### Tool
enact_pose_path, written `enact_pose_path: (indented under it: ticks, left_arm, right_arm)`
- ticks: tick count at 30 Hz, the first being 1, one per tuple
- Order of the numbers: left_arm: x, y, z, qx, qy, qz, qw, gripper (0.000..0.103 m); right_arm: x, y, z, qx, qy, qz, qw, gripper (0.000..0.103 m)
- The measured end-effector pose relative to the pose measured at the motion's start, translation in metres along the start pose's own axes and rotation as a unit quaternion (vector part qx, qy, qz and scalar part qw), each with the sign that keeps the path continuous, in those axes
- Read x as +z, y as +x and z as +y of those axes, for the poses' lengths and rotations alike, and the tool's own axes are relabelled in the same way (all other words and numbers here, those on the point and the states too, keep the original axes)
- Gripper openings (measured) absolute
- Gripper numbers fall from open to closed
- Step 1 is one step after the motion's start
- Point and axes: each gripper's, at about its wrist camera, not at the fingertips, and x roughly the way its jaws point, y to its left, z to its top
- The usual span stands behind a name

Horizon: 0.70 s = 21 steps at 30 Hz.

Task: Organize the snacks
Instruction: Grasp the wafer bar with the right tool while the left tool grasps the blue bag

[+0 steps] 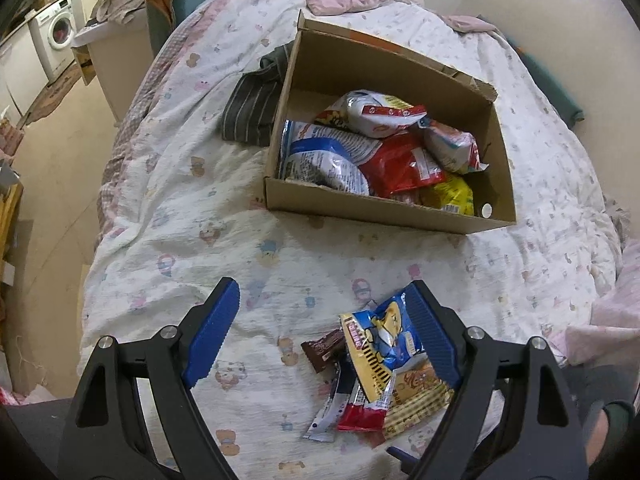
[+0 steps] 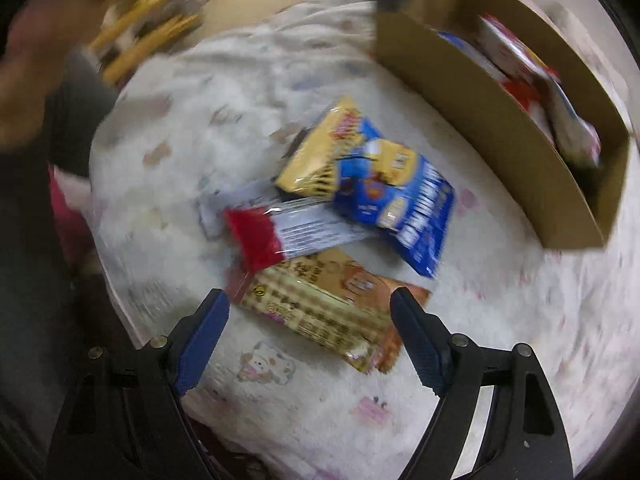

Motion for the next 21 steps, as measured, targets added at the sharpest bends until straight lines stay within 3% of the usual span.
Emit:
enact_pose_path:
  ticks: [4,8,10,14,18,21]
  left_arm:
    - [0.002,0.0,0.001,0.001,-0.004,-0.002,1.0,0.083]
    - [0.002,0.002,0.006,0.005,-0.012,0.0,0.9999,0.083]
    - [0.002,0.001,0.01,0.006,-0.017,0.0,0.9998,0.083]
    - [0.002,0.001,0.012,0.008,-0.022,0.0,0.9997,0.083]
    - [0.003,0.0,0.012,0.006,-0.028,-0.002,0.9996,0.083]
    - [0.003,0.001,0.01,0.01,-0.026,0.001,0.9996,0.083]
  right_arm:
    - [0.001,0.014,0.002,-0.011,-0.026,0.009,1.0,0.072]
    - [0.003,0.013,0.004,-0.001,-0.021,0.0,1.0,0.04]
    - [0.0,0.01,0.0,0.006,-0.014,-0.001,1.0,0.033]
    - [-0.006,0.001,-0.018,0.044,0.033,-0.012,0.998,0.03]
    - [-0.02,-0.023,-0.045,0.099,0.105,-0.048,0.988,0.03]
    - [-0.032,-0.041,-0.064,0.105,0.151,-0.08,0.98,0.03]
